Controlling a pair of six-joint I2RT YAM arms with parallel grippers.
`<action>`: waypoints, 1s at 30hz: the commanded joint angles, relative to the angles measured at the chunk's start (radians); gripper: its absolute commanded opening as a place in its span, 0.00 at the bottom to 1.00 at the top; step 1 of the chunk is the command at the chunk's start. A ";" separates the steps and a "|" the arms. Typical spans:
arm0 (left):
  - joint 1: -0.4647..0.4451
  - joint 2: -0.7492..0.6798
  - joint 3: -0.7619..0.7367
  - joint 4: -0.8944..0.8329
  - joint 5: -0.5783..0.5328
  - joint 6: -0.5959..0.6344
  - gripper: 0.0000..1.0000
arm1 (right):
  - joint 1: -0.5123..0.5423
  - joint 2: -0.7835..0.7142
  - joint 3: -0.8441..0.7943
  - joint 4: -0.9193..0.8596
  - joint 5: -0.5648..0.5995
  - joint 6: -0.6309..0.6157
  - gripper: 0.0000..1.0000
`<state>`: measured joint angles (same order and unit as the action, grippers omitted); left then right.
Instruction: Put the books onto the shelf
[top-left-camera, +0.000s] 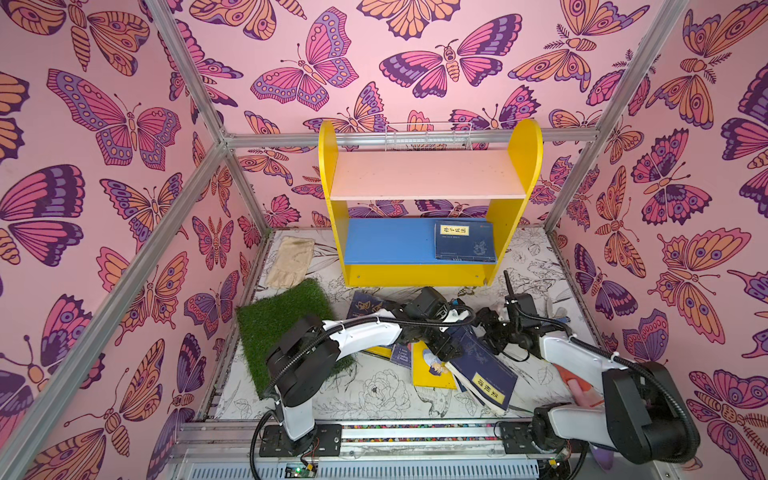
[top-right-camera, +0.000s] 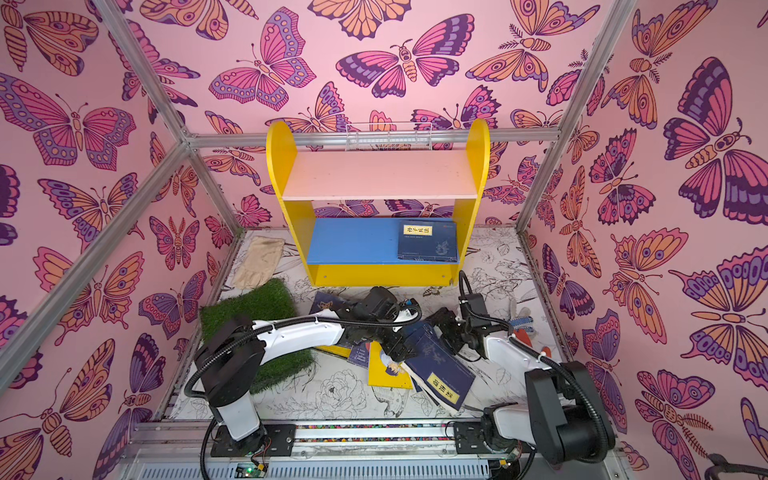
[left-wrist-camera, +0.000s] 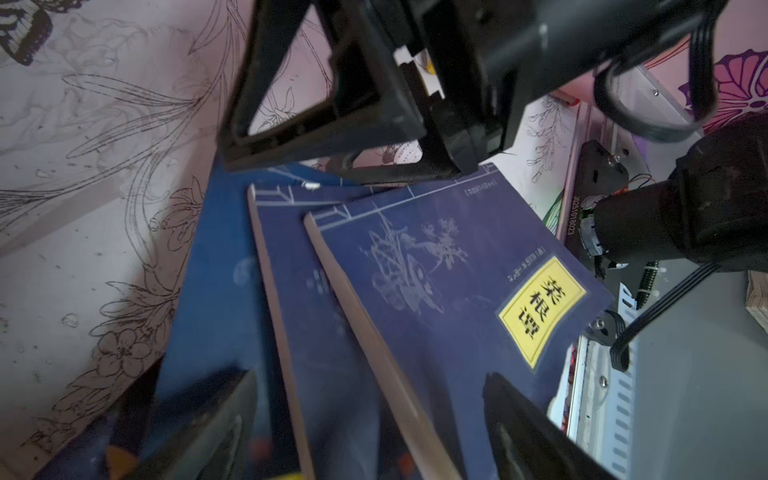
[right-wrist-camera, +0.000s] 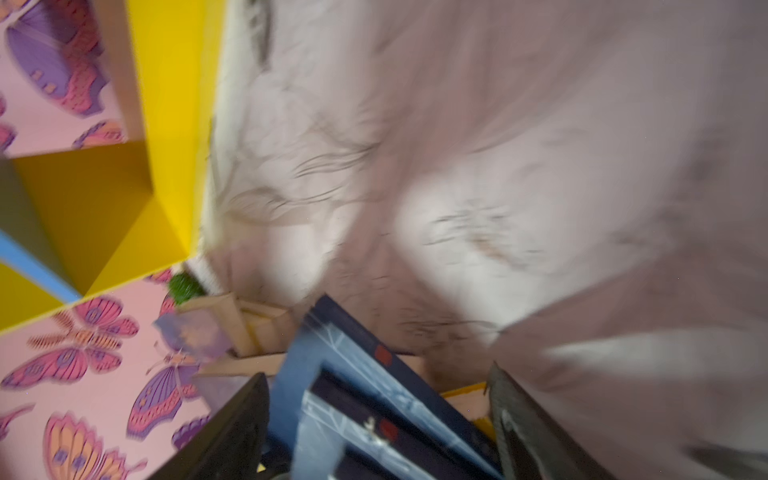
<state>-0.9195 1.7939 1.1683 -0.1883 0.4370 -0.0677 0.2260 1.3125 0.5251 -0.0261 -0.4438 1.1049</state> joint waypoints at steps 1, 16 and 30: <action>0.013 0.023 -0.005 -0.019 0.028 -0.011 0.82 | 0.025 0.015 0.044 0.092 -0.049 0.020 0.82; 0.018 0.044 -0.016 -0.026 0.000 -0.020 0.73 | -0.003 -0.322 0.141 -0.752 0.481 -0.279 0.85; 0.020 -0.003 -0.040 -0.039 -0.012 0.013 0.74 | -0.285 -0.282 -0.018 -0.924 0.106 -0.350 0.88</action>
<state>-0.9089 1.8137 1.1580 -0.1795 0.4458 -0.0715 -0.0471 1.0000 0.5327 -0.8982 -0.1795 0.8036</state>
